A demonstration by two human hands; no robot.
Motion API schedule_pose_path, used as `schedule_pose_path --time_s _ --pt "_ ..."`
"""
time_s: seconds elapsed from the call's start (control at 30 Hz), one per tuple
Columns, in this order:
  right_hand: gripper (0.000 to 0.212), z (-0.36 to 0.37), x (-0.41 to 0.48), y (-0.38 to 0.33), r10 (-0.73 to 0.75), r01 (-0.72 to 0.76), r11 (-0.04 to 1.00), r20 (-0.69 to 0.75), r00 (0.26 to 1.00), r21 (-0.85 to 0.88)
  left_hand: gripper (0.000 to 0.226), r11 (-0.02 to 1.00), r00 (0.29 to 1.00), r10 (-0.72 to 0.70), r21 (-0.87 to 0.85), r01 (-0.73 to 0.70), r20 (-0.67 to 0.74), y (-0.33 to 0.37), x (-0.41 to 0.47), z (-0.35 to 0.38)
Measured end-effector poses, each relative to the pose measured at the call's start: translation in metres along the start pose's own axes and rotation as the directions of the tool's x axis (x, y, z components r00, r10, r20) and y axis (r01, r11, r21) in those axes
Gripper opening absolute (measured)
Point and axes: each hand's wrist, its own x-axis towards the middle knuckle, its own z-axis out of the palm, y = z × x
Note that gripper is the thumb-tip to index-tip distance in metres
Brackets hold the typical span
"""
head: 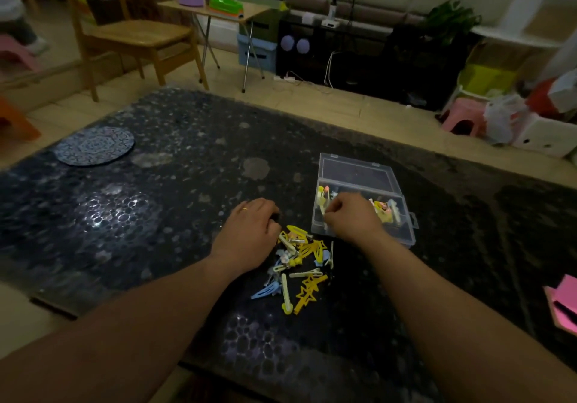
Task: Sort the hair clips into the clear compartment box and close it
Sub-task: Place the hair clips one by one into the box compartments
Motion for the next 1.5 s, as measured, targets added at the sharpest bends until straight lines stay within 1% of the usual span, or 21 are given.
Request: schedule_pose_path --time_s 0.1,0.17,0.23,0.3,0.33,0.37,0.43,0.47,0.53,0.6,0.67,0.73,0.83,0.93,1.0,1.13,1.2,1.27,1.33,1.4,1.5 --pt "0.019 0.001 0.000 0.000 0.004 -0.004 1.000 0.024 1.000 -0.023 0.043 1.000 1.000 0.006 0.001 -0.006 0.001 -0.001 0.001 0.001" --pt "0.017 -0.004 -0.006 0.003 -0.001 0.001 1.000 0.004 1.000 -0.014 0.041 1.000 1.000 0.012 -0.003 -0.012 -0.005 -0.001 0.001 0.002" --pt "0.013 -0.011 -0.018 0.006 -0.009 0.011 1.000 -0.086 0.996 0.018 0.040 1.000 1.000 0.019 -0.004 -0.019 -0.010 -0.002 0.001 0.003" --pt "0.010 -0.020 -0.039 0.010 -0.037 0.050 0.997 -0.200 0.979 0.059 0.043 1.000 1.000 0.016 -0.010 -0.016 -0.004 -0.001 0.001 0.003" --pt "0.009 -0.023 -0.052 0.012 -0.061 0.081 0.994 -0.224 0.973 0.079 0.045 1.000 1.000 0.015 -0.015 -0.015 -0.001 -0.001 0.001 0.002" --pt "0.007 -0.025 -0.065 0.015 -0.087 0.110 0.989 -0.216 0.973 0.097 0.046 1.000 1.000 0.018 -0.018 -0.018 0.000 0.000 0.002 0.001" --pt "0.005 -0.028 -0.090 0.024 -0.137 0.150 0.984 -0.130 0.982 0.093 0.046 1.000 1.000 0.019 -0.019 -0.019 0.005 0.000 0.002 0.001" --pt "0.006 -0.028 -0.100 0.030 -0.154 0.159 0.985 -0.073 0.985 0.064 0.047 1.000 1.000 0.016 -0.018 -0.016 0.008 0.000 0.002 0.000" --pt "0.017 -0.029 -0.112 0.043 -0.159 0.161 0.987 0.059 0.986 -0.021 0.048 1.000 1.000 0.011 -0.017 -0.010 0.015 0.000 0.001 0.000" --pt "0.029 -0.028 -0.118 0.050 -0.160 0.184 0.976 0.189 0.969 -0.118 0.047 1.000 1.000 0.008 -0.014 -0.008 0.011 0.001 0.001 -0.002" --pt "0.033 -0.025 -0.120 0.051 -0.189 0.237 0.952 0.233 0.954 -0.195 0.044 1.000 1.000 0.008 -0.014 -0.008 0.006 0.002 0.001 -0.003" --pt "0.027 -0.021 -0.119 0.051 -0.226 0.272 0.934 0.209 0.951 -0.230 0.041 1.000 1.000 0.010 -0.017 -0.010 0.005 0.002 0.001 -0.003" --pt "0.015 -0.017 -0.116 0.049 -0.258 0.295 0.927 0.176 0.950 -0.231 0.037 1.000 1.000 0.010 -0.018 -0.010 0.001 0.000 0.000 -0.002" --pt "0.012 -0.018 -0.114 0.051 -0.271 0.305 0.929 0.175 0.947 -0.210 0.036 1.000 1.000 0.012 -0.017 -0.012 0.000 -0.001 0.001 -0.001" --pt "0.012 -0.021 -0.113 0.052 -0.278 0.303 0.941 0.169 0.946 -0.149 0.037 1.000 1.000 0.010 -0.017 -0.010 0.003 -0.002 0.001 0.000" --pt "0.010 -0.038 -0.105 0.043 -0.263 0.258 0.964 0.109 0.959 0.062 0.041 1.000 1.000 0.007 -0.016 -0.007 0.002 -0.002 0.000 0.001" --pt "0.010 -0.048 -0.096 0.034 -0.255 0.245 0.957 0.047 0.966 0.154 0.040 1.000 1.000 0.010 -0.018 -0.010 0.001 -0.001 0.001 0.001" --pt "0.013 -0.055 -0.083 0.027 -0.236 0.238 0.952 -0.030 0.971 0.194 0.041 1.000 1.000 0.010 -0.020 -0.010 -0.001 -0.001 0.001 0.001" --pt "0.014 -0.061 -0.067 0.023 -0.208 0.224 0.958 -0.105 0.973 0.179 0.043 1.000 1.000 0.010 -0.021 -0.010 -0.002 -0.002 0.002 0.001" --pt "0.011 -0.064 -0.050 0.022 -0.178 0.200 0.971 -0.158 0.971 0.135 0.043 1.000 1.000 0.012 -0.020 -0.012 -0.005 -0.002 0.002 0.002" --pt "0.008 -0.063 -0.030 0.022 -0.167 0.173 0.984 -0.133 0.977 0.033 0.042 1.000 1.000 0.009 -0.016 -0.009 -0.013 -0.002 0.002 0.002"
